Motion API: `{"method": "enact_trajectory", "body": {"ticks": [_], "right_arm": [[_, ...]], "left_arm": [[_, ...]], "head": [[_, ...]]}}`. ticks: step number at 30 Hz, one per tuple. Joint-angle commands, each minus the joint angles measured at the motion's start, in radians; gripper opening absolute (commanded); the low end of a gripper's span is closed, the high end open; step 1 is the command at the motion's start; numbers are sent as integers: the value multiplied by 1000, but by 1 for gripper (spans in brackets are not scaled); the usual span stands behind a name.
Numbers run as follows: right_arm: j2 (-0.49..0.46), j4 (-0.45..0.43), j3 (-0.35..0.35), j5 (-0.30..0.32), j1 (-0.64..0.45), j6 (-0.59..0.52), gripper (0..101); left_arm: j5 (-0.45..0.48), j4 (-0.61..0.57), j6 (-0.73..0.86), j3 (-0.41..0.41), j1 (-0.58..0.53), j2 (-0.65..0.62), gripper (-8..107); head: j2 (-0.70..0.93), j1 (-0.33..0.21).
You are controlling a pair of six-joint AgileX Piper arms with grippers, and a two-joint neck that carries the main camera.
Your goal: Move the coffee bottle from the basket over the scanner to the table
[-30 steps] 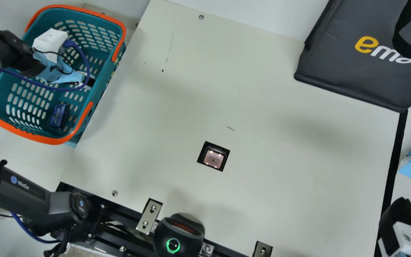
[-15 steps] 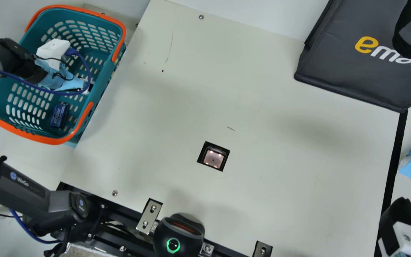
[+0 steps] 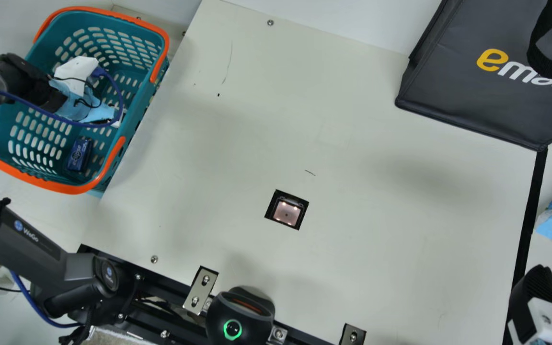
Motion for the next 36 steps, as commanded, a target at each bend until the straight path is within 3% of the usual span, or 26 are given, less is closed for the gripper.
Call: {"method": "enact_trajectory", "body": {"ticks": [1,19,36], "right_arm": [[0,0,0,0,0,0,95],[0,0,0,0,0,0,95],[0,0,0,0,0,0,95]], "left_arm": [[-1,-6,8,-4,-2,9,90],[-64,24,32,-39,-19,88,90],[-62,-4,41,-24,19,35,90]], "head": [[4,-30],[4,-30],[4,-30]]}}
